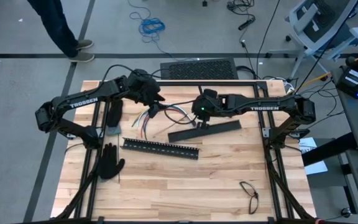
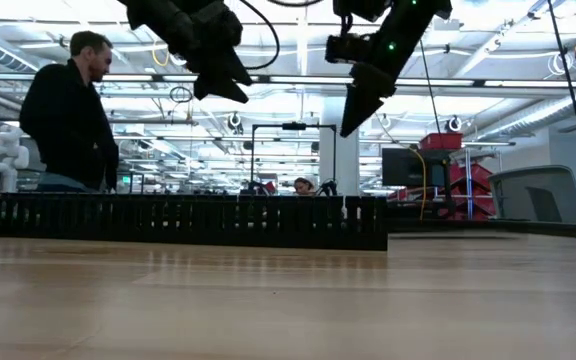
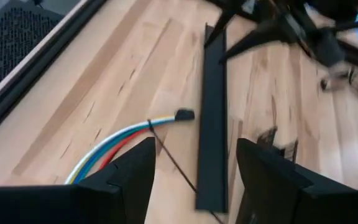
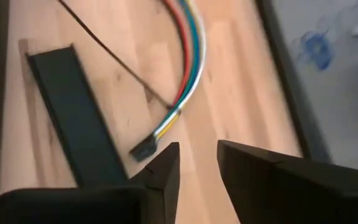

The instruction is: Ziptie cables

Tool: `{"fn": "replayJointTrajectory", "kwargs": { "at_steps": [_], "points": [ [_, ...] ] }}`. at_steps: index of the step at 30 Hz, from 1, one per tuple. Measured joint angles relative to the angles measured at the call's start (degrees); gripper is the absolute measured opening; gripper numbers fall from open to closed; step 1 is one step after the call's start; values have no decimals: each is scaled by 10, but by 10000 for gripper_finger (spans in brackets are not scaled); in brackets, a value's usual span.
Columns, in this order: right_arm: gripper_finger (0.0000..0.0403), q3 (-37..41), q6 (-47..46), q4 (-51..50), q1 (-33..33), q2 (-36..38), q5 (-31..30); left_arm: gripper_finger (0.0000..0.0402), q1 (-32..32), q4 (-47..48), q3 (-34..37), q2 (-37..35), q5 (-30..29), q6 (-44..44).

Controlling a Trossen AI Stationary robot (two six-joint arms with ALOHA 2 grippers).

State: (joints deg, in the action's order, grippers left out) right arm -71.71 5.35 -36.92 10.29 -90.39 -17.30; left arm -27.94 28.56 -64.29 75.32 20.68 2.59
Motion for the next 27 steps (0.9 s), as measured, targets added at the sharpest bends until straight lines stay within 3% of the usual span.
{"fn": "replayJointTrajectory", "kwargs": {
  "at_steps": [9,13,18,23,27],
  "points": [
    [146,11,-5,-155,68,0,139,219,11,99,6,-18,-18,-115],
    [145,80,3,-156,79,8,188,219,39,87,38,-7,-92,-166],
    [135,181,-29,-104,79,8,190,219,73,68,70,10,-198,-226],
    [132,200,-57,5,81,8,162,218,79,-9,70,17,-215,-177],
    [132,200,-45,-10,89,8,159,218,82,-34,70,17,-215,-131]
  ]
}}
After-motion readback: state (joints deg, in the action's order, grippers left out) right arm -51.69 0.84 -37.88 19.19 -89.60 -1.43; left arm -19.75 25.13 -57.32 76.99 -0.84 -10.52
